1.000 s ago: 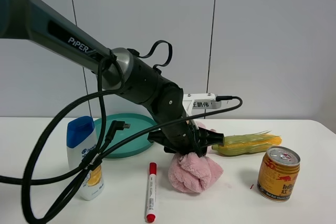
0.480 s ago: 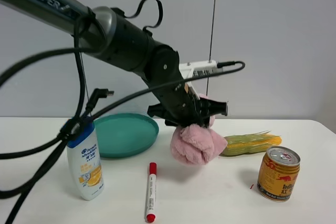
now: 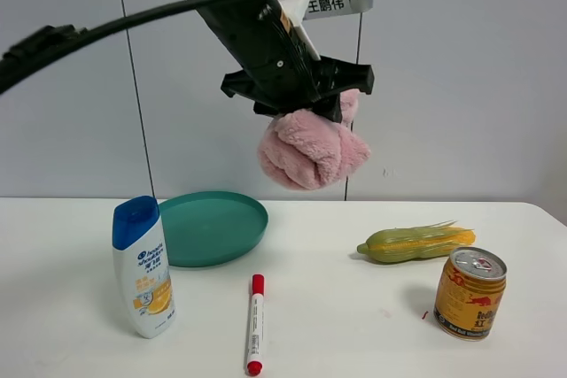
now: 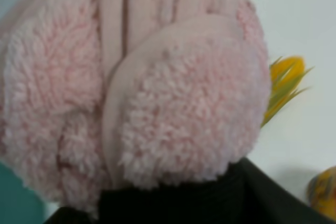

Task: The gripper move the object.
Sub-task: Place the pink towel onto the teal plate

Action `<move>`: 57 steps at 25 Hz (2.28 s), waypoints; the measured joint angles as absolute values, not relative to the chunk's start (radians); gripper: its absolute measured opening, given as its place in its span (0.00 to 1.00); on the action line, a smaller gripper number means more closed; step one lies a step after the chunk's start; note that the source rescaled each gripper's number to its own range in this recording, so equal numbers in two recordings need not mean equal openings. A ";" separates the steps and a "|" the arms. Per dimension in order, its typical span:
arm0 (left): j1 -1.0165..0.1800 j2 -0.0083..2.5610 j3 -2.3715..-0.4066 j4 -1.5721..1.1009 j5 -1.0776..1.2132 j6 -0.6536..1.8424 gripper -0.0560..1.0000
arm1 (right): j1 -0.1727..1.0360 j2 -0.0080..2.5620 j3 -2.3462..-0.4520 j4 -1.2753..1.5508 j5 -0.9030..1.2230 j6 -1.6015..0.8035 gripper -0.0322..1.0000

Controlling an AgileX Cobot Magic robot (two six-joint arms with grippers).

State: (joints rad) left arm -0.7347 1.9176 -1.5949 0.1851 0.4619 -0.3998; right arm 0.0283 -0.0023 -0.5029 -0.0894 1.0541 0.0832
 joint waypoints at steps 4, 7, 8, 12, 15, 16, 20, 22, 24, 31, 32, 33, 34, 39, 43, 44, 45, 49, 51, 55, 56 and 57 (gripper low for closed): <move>-0.687 1.892 -1.595 0.199 0.567 -0.311 0.05 | 0.028 -0.002 -0.503 -0.089 1.054 0.083 1.00; -0.635 1.883 -1.595 0.201 0.597 -0.264 0.05 | 0.028 -0.002 -0.503 -0.089 1.054 0.083 1.00; -0.615 1.882 -1.595 0.201 0.601 -0.255 0.05 | 0.028 -0.002 -0.503 -0.089 1.054 0.083 1.00; -0.545 1.882 -1.596 0.201 0.607 -0.240 0.05 | 0.028 -0.002 -0.503 -0.089 1.054 0.083 1.00; -0.505 1.883 -1.620 0.177 0.616 -0.239 0.05 | 0.028 -0.002 -0.503 -0.089 1.054 0.083 1.00; -0.496 1.883 -1.629 0.168 0.616 -0.236 0.05 | 0.028 -0.002 -0.503 -0.089 1.054 0.083 1.00; -0.465 1.883 -1.652 0.122 0.604 -0.196 0.05 | 0.028 -0.002 -0.503 -0.089 1.054 0.083 1.00; -0.451 1.886 -1.652 0.115 0.596 -0.174 0.05 | 0.028 -0.002 -0.503 -0.089 1.054 0.083 1.00; -0.436 1.897 -1.654 0.106 0.586 -0.165 0.05 | 0.028 -0.002 -0.503 -0.089 1.054 0.083 1.00; -0.391 1.977 -1.660 0.082 0.582 -0.157 0.05 | 0.028 -0.002 -0.503 -0.089 1.054 0.083 1.00; -0.388 1.989 -1.661 0.080 0.582 -0.155 0.05 | 0.028 -0.002 -0.503 -0.089 1.054 0.083 1.00; -0.386 1.998 -1.661 0.080 0.582 -0.150 0.05 | 0.028 -0.002 -0.503 -0.089 1.054 0.083 1.00; -0.385 2.009 -1.661 0.080 0.582 -0.147 0.05 | 0.028 -0.002 -0.503 -0.089 1.054 0.083 1.00; -0.385 2.083 -1.702 0.076 0.590 -0.137 0.05 | 0.028 -0.002 -0.503 -0.089 1.054 0.083 1.00; -0.385 2.133 -1.749 0.076 0.597 -0.123 0.05 | 0.028 -0.002 -0.503 -0.089 1.054 0.083 1.00; -0.385 2.146 -1.761 0.076 0.599 -0.117 0.05 | 0.028 -0.002 -0.503 -0.089 1.054 0.083 1.00; -0.385 2.175 -1.784 0.076 0.603 -0.113 0.05 | 0.028 -0.002 -0.503 -0.089 1.054 0.083 1.00; -0.367 2.223 -1.799 0.072 0.608 -0.109 0.05 | 0.028 -0.002 -0.503 -0.089 1.054 0.083 1.00; -0.352 2.241 -1.799 0.071 0.614 -0.105 0.05 | 0.028 -0.002 -0.503 -0.089 1.054 0.083 1.00; -0.328 2.260 -1.799 0.070 0.620 -0.095 0.05 | 0.028 -0.002 -0.503 -0.089 1.054 0.083 1.00; -0.323 2.260 -1.799 0.070 0.620 -0.094 0.05 | 0.028 -0.002 -0.503 -0.089 1.054 0.083 1.00; -0.322 2.260 -1.799 0.070 0.619 -0.093 0.05 | 0.028 -0.002 -0.503 -0.089 1.054 0.083 1.00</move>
State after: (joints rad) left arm -0.3218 2.2605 -1.7992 0.0704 0.6192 -0.0931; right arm 0.0283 -0.0023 -0.5029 -0.0894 1.0541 0.0832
